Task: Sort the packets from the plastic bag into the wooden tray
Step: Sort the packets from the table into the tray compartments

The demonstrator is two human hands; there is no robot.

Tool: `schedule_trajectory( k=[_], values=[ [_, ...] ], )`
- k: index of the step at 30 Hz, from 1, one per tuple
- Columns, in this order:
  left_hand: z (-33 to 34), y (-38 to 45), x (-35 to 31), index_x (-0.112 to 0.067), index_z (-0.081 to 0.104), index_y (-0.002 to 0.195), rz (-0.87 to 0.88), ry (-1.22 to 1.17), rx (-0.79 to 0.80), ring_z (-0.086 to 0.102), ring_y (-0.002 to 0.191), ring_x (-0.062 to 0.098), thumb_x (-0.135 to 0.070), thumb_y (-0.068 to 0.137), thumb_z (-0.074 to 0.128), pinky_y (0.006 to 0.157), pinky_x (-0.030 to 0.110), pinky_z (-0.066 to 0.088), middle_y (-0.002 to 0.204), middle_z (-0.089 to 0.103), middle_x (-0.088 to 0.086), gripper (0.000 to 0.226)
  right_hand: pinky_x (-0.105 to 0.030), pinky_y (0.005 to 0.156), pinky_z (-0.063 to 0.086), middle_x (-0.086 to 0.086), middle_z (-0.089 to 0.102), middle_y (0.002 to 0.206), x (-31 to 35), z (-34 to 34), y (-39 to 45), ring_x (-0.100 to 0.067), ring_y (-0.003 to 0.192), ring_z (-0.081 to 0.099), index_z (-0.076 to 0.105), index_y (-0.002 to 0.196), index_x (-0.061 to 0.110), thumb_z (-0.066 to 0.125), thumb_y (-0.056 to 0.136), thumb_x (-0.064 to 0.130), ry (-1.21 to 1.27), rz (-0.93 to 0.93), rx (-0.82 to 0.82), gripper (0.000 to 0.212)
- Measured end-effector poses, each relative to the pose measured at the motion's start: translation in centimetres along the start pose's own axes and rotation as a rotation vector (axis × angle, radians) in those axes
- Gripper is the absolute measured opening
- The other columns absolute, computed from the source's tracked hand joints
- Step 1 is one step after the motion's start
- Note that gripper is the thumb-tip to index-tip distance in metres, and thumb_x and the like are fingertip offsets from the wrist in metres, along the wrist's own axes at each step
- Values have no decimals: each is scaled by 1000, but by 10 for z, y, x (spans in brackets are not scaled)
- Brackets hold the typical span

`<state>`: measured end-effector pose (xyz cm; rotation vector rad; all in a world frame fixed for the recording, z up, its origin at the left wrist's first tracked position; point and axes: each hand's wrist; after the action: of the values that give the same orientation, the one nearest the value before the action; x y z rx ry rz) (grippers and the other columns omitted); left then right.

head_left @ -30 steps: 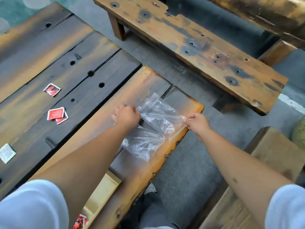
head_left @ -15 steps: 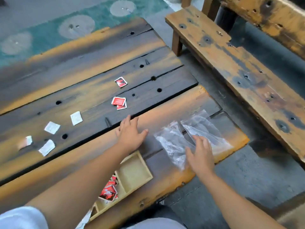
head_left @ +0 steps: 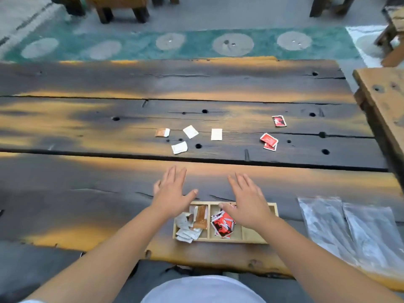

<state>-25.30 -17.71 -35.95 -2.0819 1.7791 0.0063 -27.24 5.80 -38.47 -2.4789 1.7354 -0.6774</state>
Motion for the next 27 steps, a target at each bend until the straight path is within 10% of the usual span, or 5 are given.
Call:
schedule_trajectory(
  k=[27],
  values=[
    [-17, 173, 146, -26, 12, 154, -29, -78, 210, 1, 151, 23, -61, 85, 50, 119, 49, 16, 164, 0, 6, 87, -46, 119, 22, -10, 3, 165, 64, 11, 173, -31, 150, 10, 15, 154, 20, 55, 92, 44, -29, 259, 237, 78]
  ],
)
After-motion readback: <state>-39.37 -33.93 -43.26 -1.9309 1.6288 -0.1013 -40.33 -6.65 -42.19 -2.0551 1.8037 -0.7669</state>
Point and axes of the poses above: each hand's wrist, its own y-axis towards the middle knuckle, its own z-axis out of the palm, x = y × z
